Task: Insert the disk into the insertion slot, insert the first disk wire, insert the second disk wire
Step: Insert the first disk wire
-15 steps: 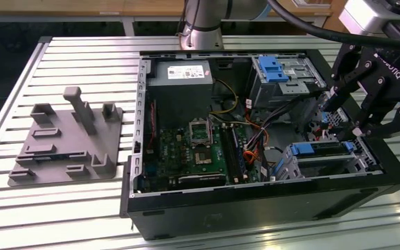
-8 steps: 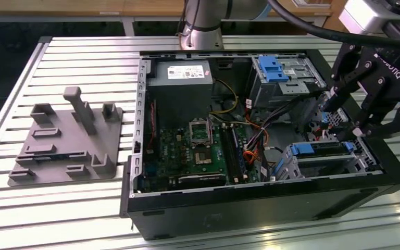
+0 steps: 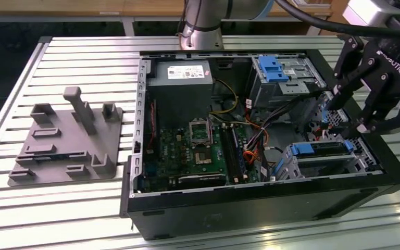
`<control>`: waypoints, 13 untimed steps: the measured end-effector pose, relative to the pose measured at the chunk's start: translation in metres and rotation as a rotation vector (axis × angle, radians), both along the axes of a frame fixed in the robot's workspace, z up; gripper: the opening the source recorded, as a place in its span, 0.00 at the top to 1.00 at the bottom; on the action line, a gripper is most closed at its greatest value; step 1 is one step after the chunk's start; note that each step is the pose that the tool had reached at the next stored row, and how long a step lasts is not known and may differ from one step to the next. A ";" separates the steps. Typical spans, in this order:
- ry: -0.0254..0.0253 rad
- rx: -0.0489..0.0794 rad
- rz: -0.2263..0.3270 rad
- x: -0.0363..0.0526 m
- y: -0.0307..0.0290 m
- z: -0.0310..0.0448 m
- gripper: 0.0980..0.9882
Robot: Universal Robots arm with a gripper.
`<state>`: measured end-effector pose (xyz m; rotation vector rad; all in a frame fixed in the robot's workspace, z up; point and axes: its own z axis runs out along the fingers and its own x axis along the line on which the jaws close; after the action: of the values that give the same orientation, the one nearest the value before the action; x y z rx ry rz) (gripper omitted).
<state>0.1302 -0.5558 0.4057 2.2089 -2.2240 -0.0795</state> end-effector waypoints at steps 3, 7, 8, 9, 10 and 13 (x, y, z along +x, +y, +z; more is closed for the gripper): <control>0.0000 -0.023 0.000 0.0019 0.0087 -0.0007 0.48; 0.0000 -0.072 0.000 0.0040 0.0188 -0.0017 0.48; 0.0001 -0.075 0.000 0.0065 0.0200 -0.0020 0.48; 0.0001 -0.076 0.000 0.0104 0.0204 -0.0025 0.48; 0.0001 -0.076 0.000 0.0145 0.0207 -0.0028 0.48; 0.0007 -0.076 0.000 0.0281 0.0210 -0.0042 0.48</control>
<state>0.1582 -0.5348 0.4015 2.1699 -2.1877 0.0047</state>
